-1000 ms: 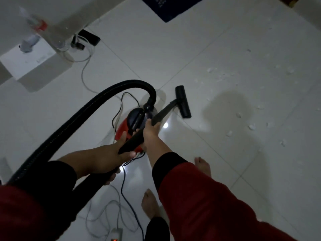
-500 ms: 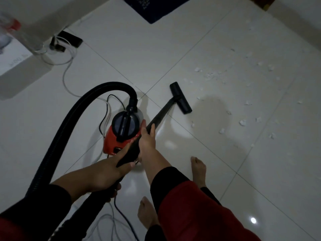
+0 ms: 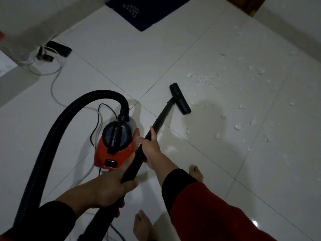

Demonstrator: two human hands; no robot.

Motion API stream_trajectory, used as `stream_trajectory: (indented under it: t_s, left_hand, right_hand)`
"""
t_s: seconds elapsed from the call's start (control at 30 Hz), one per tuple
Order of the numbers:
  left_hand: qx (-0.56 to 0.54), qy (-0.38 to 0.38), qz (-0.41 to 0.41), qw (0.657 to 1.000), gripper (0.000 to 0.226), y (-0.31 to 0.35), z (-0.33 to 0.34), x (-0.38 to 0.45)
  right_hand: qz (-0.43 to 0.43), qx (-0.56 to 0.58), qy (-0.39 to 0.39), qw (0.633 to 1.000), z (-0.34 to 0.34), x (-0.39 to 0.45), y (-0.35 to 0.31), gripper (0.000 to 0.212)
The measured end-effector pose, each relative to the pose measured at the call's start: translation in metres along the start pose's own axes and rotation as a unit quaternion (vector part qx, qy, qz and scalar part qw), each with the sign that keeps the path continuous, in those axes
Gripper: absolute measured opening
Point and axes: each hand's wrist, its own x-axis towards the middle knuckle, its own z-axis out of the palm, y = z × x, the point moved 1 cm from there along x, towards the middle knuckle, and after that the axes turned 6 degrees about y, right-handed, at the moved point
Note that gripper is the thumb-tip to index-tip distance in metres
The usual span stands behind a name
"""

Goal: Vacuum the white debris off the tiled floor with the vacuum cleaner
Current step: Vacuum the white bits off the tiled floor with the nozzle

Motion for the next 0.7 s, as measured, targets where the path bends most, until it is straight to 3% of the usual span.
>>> stream_trajectory:
  t_s: [0.1, 0.27, 0.7]
  left_hand:
    - [-0.015, 0.001, 0.001, 1.000, 0.080, -0.002, -0.001, 0.005]
    - [-0.049, 0.002, -0.008, 0.999, 0.081, -0.010, -0.007, -0.001]
    - [-0.090, -0.012, -0.021, 0.996, 0.075, 0.016, -0.035, -0.013]
  right_hand:
    - [0.000, -0.037, 0.014, 0.999, 0.002, 0.003, -0.004, 0.083]
    - [-0.003, -0.099, 0.049, 0.994, 0.017, -0.004, -0.004, 0.080]
    - [0.033, -0.093, 0.072, 0.992, 0.028, -0.016, -0.035, 0.066]
